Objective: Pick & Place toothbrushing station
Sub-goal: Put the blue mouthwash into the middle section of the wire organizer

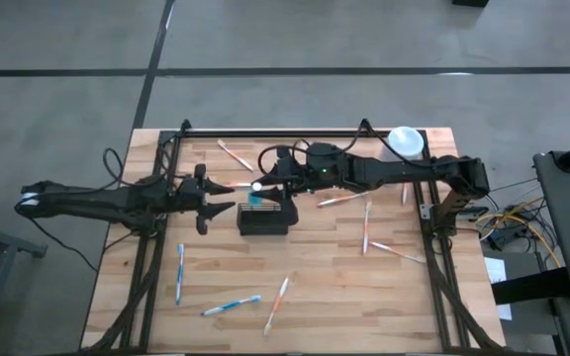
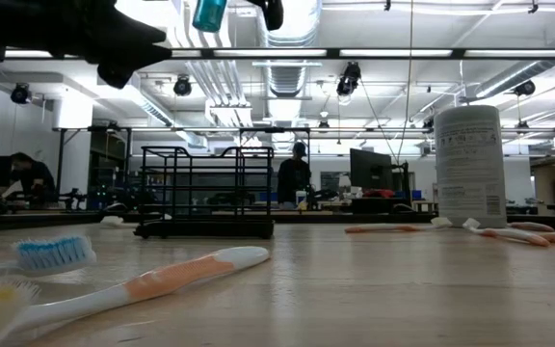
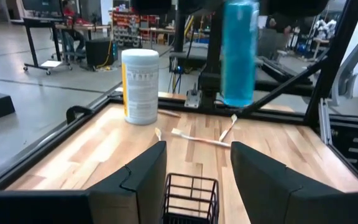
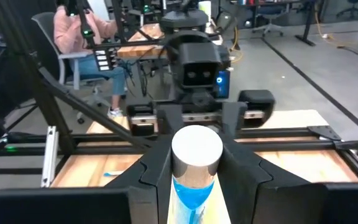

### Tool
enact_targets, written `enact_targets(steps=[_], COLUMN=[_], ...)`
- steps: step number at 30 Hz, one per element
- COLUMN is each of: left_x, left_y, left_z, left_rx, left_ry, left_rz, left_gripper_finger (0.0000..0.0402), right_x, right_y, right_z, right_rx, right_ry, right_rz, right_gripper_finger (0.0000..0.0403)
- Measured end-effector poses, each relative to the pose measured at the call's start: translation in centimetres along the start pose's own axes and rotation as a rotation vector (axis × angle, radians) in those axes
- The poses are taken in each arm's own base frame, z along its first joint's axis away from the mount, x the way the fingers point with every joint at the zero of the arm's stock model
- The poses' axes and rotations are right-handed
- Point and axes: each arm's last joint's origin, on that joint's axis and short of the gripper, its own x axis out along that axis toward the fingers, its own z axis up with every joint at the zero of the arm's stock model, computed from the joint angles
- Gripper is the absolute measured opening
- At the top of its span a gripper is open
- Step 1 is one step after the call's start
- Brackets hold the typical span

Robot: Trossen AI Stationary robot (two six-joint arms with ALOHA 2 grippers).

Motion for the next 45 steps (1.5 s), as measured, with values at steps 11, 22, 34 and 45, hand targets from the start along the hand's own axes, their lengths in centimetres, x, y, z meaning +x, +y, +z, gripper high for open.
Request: enact_targets(steps=[11,22,34,45], left_x=[0.0,0.0,0.2,0.3], left_y=[0.0,0.0,0.0,0.0], left_z=[-0.1,-0.1,-0.3,-0.5], left_rx=[-0.024,-0.028,-0.045,-0.086], left_ry=[0.005,0.005,0.029,0.043], left_rz=[0.001,0.001,0.004,0.006], left_gripper_finger=[0.0186,0.0186,0.0186,0.0186], right_x=[0.2,-0.4,-1.0,-4.5], right_y=[0.9,0.2,-0.4,-1.5], right_z=[0.3,-0.2,-1.5,-5.1], right_rx=[-0.02,0.028,0.075,0.176], right_ry=[-0.178,-0.406,-0.513,-0.49], right_rz=[-0.033,-0.017,-0.006,-0.028], right_gripper_finger=[0.0098,0.0098,0.0098,0.0098])
